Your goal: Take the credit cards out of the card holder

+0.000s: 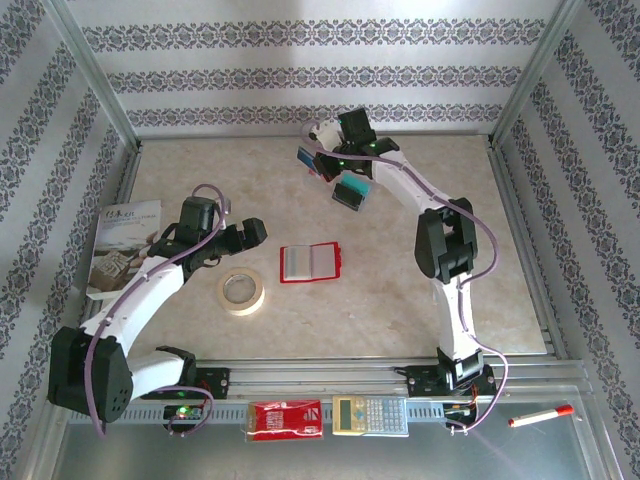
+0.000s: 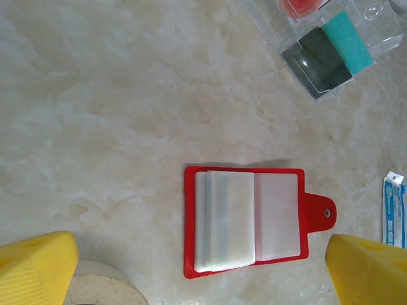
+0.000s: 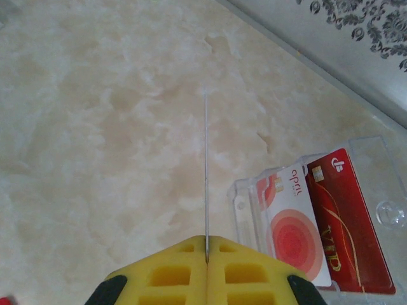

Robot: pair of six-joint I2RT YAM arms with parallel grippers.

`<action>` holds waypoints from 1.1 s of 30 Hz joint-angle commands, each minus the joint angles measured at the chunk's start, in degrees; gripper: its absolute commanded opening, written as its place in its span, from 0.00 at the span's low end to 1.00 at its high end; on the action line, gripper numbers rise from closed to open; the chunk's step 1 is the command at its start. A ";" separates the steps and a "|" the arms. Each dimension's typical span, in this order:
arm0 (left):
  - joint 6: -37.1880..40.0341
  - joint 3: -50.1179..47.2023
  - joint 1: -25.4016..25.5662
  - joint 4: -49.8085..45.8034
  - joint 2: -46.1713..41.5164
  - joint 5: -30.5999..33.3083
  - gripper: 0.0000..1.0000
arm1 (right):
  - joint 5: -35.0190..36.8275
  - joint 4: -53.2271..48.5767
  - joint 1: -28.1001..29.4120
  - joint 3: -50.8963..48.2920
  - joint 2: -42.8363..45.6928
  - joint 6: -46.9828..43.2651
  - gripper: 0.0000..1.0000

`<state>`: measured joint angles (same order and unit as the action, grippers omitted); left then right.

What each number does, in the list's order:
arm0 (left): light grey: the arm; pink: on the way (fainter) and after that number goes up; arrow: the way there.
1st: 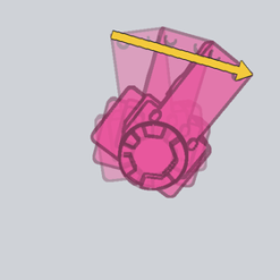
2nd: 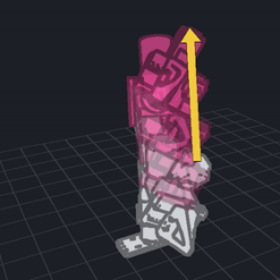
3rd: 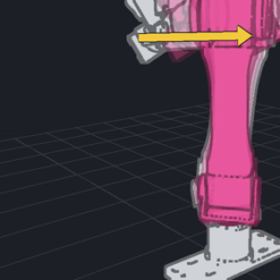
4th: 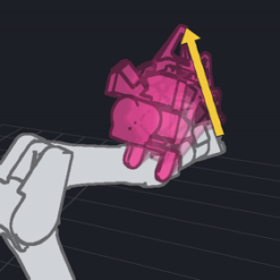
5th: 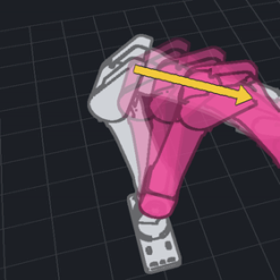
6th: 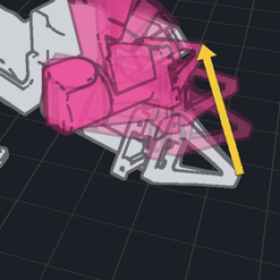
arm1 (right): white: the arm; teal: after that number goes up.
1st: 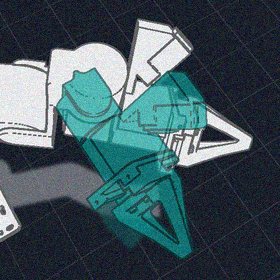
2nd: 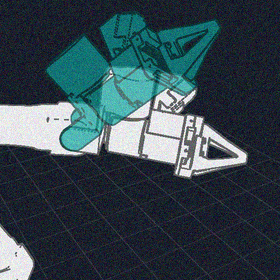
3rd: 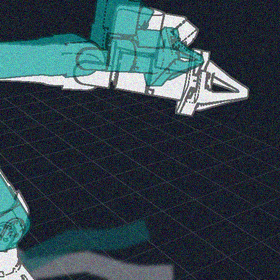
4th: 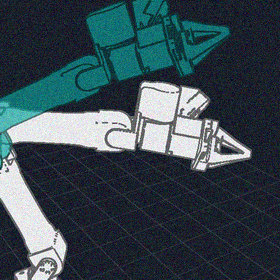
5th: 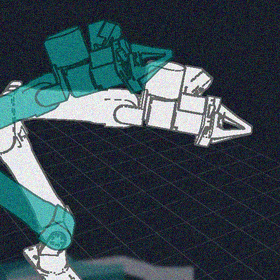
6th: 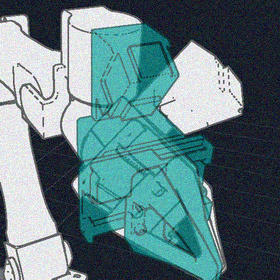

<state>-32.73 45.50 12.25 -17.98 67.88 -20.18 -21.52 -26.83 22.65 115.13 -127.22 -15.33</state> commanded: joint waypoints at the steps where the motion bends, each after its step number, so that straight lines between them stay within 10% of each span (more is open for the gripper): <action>1: 1.14 1.88 -0.56 -1.89 0.85 -1.07 1.00 | -0.52 -3.65 -0.86 3.36 -3.30 -4.03 0.00; 33: 0.74 2.41 -0.61 -2.76 3.58 -2.76 1.00 | 6.83 -13.72 -2.00 18.18 -16.56 -10.24 0.00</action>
<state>-32.77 47.22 12.25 -19.03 72.16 -22.65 -15.84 -38.54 21.10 130.85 -142.56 -23.46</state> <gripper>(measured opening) 0.998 0.064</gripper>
